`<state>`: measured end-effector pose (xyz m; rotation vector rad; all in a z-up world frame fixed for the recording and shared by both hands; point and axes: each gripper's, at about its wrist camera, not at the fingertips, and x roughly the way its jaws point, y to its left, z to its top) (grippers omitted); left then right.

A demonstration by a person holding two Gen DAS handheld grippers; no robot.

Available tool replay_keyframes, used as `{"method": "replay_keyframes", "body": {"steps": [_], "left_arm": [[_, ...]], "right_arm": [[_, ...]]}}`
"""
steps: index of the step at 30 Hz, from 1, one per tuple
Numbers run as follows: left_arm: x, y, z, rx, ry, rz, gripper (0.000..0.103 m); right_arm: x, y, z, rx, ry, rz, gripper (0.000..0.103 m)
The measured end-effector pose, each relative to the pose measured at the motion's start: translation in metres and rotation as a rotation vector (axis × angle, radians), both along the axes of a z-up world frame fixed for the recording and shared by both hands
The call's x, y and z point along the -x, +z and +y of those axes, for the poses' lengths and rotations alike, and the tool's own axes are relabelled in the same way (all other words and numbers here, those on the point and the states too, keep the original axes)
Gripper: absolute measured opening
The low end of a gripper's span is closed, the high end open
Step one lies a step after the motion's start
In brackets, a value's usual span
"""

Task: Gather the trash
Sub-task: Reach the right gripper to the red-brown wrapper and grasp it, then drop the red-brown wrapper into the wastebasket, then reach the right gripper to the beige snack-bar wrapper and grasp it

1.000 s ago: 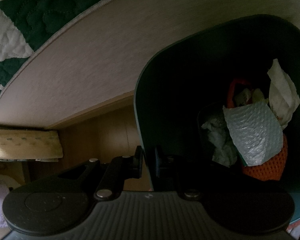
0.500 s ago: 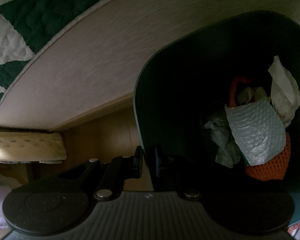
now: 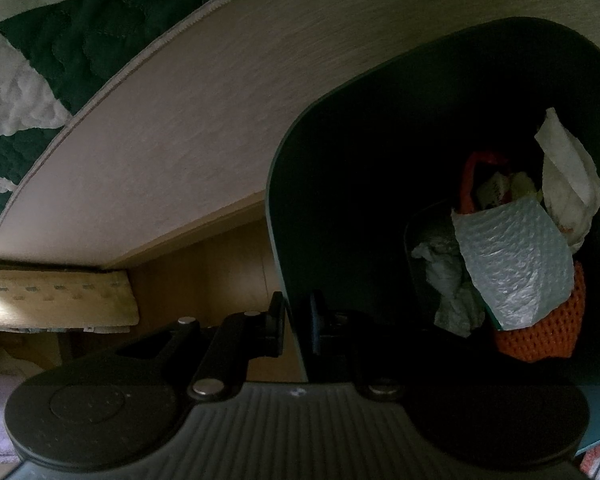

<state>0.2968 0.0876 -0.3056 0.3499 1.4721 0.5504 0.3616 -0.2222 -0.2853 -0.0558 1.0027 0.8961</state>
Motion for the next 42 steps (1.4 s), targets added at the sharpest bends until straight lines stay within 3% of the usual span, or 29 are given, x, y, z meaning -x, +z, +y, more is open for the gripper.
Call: {"method": "replay_keyframes", "body": {"steps": [4,7,12,24,31,38,42], "left_arm": [[0.001,0.006,-0.005,-0.001,-0.014,-0.018,0.012],[0.001,0.01,-0.008,0.0,-0.019,-0.029,0.012],[0.003,0.018,-0.017,-0.003,-0.031,-0.048,0.012],[0.004,0.017,-0.024,-0.022,-0.052,-0.056,0.012],[0.004,0.012,-0.024,-0.032,-0.053,-0.043,0.012],[0.003,0.01,-0.024,-0.03,-0.053,-0.033,0.012],[0.003,0.011,-0.023,-0.025,-0.047,-0.028,0.012]], "right_arm": [[0.018,0.035,0.012,-0.113,0.082,0.035,0.018],[0.032,0.039,0.032,-0.131,0.15,0.033,0.018],[0.045,0.009,0.085,-0.1,0.194,0.091,0.018],[0.052,-0.034,0.14,0.018,0.207,0.141,0.018],[0.053,-0.042,0.151,0.044,0.203,0.14,0.026],[0.059,-0.015,0.127,0.007,0.249,0.109,0.03],[0.052,0.002,0.104,-0.013,0.184,0.1,0.039]]}}
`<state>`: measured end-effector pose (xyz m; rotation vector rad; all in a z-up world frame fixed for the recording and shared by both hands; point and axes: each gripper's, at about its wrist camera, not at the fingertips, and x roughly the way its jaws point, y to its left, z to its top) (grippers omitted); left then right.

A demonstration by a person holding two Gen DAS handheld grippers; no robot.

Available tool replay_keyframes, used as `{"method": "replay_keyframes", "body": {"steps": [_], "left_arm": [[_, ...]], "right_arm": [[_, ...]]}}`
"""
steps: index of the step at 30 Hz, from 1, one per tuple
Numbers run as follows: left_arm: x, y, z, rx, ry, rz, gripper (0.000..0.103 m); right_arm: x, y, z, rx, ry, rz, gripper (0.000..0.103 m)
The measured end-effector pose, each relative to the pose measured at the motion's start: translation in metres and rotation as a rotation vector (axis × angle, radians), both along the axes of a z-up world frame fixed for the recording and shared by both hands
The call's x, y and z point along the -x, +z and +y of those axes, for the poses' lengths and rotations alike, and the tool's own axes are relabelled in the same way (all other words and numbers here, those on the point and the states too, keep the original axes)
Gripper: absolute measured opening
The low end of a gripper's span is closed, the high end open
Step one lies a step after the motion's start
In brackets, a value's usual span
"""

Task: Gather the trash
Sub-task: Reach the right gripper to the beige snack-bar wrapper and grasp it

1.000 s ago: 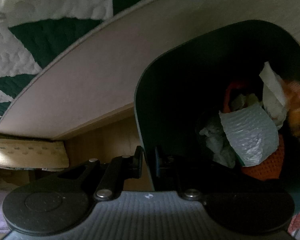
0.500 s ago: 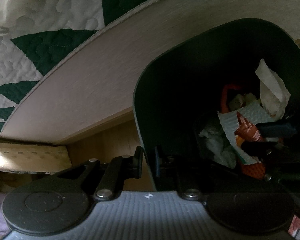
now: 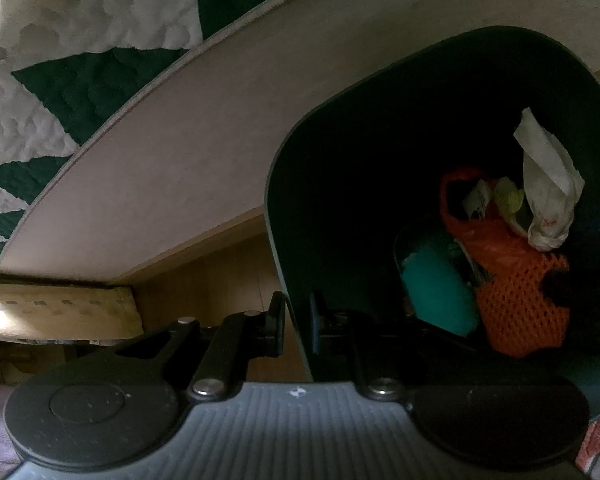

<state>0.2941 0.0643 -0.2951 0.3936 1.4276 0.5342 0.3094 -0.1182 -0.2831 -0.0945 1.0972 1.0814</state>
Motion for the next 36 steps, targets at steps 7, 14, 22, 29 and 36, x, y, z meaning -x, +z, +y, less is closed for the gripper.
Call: {"method": "replay_keyframes", "body": {"steps": [7,14,22,29,36], "left_arm": [[-0.002,0.0,0.002,0.002,0.008,0.005,0.012],[-0.001,-0.001,0.0,-0.001,0.003,0.001,0.012],[0.0,-0.001,0.0,-0.004,-0.006,-0.003,0.011],[-0.001,-0.005,-0.001,-0.024,-0.018,0.008,0.012],[-0.001,-0.015,0.004,-0.038,0.001,0.045,0.012]], "right_arm": [[-0.016,0.025,-0.037,-0.038,-0.108,-0.022,0.039],[-0.044,-0.01,-0.095,0.084,-0.345,-0.004,0.042],[-0.113,-0.104,-0.208,0.28,-0.719,0.015,0.051],[-0.166,-0.187,-0.282,0.421,-0.919,0.068,0.071],[-0.201,-0.249,-0.308,0.497,-1.013,0.157,0.079]]}}
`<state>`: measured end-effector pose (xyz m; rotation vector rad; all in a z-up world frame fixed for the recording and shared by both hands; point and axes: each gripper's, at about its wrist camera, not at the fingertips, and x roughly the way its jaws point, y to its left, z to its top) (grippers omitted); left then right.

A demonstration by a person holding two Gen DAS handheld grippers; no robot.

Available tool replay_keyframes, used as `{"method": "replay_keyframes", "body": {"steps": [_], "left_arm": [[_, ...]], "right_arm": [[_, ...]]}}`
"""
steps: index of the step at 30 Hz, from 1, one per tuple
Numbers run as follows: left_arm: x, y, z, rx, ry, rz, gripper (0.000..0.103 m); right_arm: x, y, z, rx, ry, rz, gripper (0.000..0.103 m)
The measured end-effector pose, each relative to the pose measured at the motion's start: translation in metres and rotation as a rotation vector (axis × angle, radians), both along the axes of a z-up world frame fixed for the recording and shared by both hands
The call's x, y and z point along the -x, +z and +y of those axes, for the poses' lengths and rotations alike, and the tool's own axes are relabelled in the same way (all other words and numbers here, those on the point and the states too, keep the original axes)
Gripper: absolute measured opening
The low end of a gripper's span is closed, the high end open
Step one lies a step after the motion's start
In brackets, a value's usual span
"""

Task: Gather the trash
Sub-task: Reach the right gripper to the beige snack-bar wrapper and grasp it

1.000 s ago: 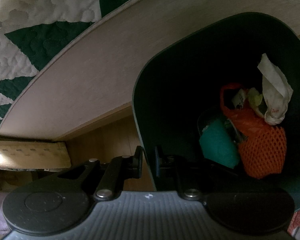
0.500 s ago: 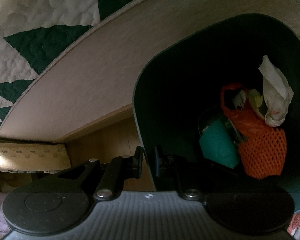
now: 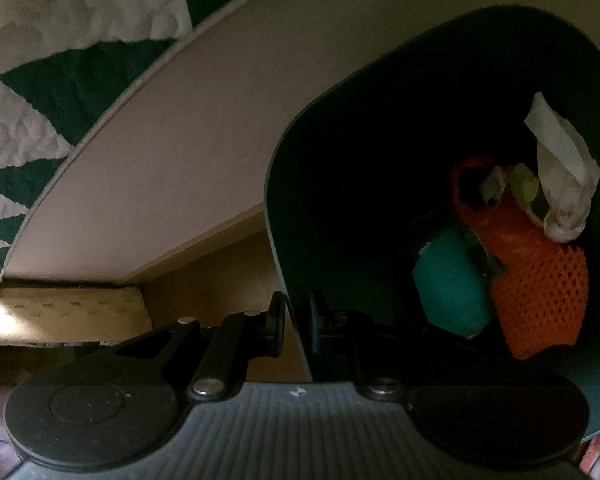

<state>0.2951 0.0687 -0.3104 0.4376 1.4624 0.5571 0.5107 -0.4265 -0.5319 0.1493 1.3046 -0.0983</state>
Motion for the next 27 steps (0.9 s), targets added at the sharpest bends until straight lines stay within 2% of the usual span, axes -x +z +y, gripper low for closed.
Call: {"method": "replay_keyframes", "body": {"steps": [8,11,15,18,20,23,27], "left_arm": [[-0.002,-0.002,0.0,-0.007,-0.003,0.007,0.011],[-0.002,-0.003,-0.001,-0.013,-0.007,0.008,0.011],[-0.002,-0.003,-0.002,-0.015,-0.007,0.009,0.012],[-0.002,-0.004,-0.002,-0.016,-0.009,0.011,0.012],[-0.002,-0.004,-0.002,-0.016,-0.009,0.011,0.011],[-0.003,-0.003,-0.001,-0.009,-0.002,0.011,0.011],[-0.003,-0.002,-0.002,-0.015,-0.009,0.014,0.011]], "right_arm": [[-0.014,-0.036,-0.014,0.037,-0.059,0.074,0.072],[-0.013,-0.043,-0.017,0.03,-0.062,0.085,0.059],[-0.008,-0.042,-0.018,0.026,-0.055,0.066,0.054],[-0.005,-0.039,-0.019,0.028,-0.053,0.052,0.041],[-0.001,-0.036,-0.017,0.031,-0.053,0.045,0.024],[-0.006,-0.033,-0.011,0.022,-0.053,0.052,0.02],[0.009,-0.021,-0.002,0.041,-0.019,0.023,0.019]]}}
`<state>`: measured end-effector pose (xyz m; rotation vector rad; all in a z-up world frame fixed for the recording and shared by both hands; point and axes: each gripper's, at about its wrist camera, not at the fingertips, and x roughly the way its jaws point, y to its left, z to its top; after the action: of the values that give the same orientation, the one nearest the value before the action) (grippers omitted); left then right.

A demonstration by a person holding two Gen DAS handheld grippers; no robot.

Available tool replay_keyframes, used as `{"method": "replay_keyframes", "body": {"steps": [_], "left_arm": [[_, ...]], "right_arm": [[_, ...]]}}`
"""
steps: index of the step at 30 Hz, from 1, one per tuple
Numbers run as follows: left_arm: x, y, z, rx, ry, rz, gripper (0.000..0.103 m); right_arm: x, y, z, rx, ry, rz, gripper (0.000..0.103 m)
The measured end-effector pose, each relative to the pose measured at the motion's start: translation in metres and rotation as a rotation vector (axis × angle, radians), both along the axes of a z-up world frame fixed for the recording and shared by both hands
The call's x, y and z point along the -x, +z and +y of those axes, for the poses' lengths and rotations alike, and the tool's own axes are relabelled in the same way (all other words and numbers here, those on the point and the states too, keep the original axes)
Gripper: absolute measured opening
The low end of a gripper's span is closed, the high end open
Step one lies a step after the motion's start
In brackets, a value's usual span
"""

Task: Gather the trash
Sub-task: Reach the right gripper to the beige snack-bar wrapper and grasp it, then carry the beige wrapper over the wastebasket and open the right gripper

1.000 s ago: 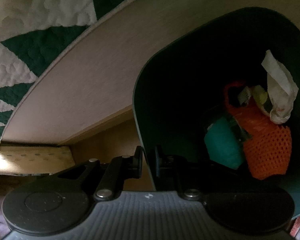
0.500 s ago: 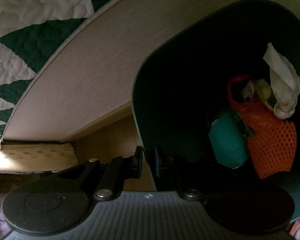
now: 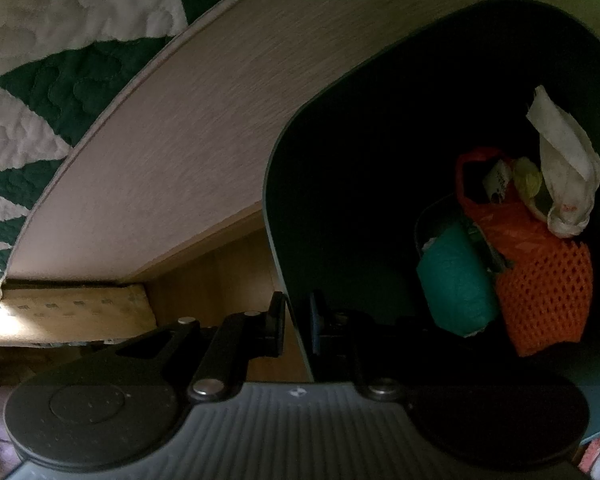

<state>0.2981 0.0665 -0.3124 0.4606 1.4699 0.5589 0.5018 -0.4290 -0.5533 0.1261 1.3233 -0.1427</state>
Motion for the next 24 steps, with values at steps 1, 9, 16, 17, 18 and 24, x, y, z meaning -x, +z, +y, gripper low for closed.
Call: {"method": "replay_keyframes", "body": {"steps": [1,9,16,17,18,24], "left_arm": [[0.0,0.0,-0.001,-0.003,-0.003,0.0,0.011],[0.002,0.015,-0.022,0.018,-0.09,-0.062,0.01],[0.008,0.032,-0.023,0.062,-0.068,-0.103,0.01],[0.008,0.035,-0.018,0.076,-0.049,-0.11,0.01],[0.008,0.039,-0.013,0.094,-0.026,-0.119,0.01],[0.013,0.044,0.018,0.186,0.083,-0.159,0.051]], "right_arm": [[0.005,0.005,0.003,0.0,0.006,-0.006,0.019],[0.057,0.069,0.046,0.009,0.243,-0.03,0.019],[0.116,0.165,0.096,-0.118,0.462,-0.103,0.019],[0.123,0.177,0.1,-0.143,0.483,-0.109,0.019],[0.13,0.189,0.104,-0.17,0.497,-0.115,0.019],[0.154,0.261,0.121,-0.281,0.539,-0.169,0.019]]}}
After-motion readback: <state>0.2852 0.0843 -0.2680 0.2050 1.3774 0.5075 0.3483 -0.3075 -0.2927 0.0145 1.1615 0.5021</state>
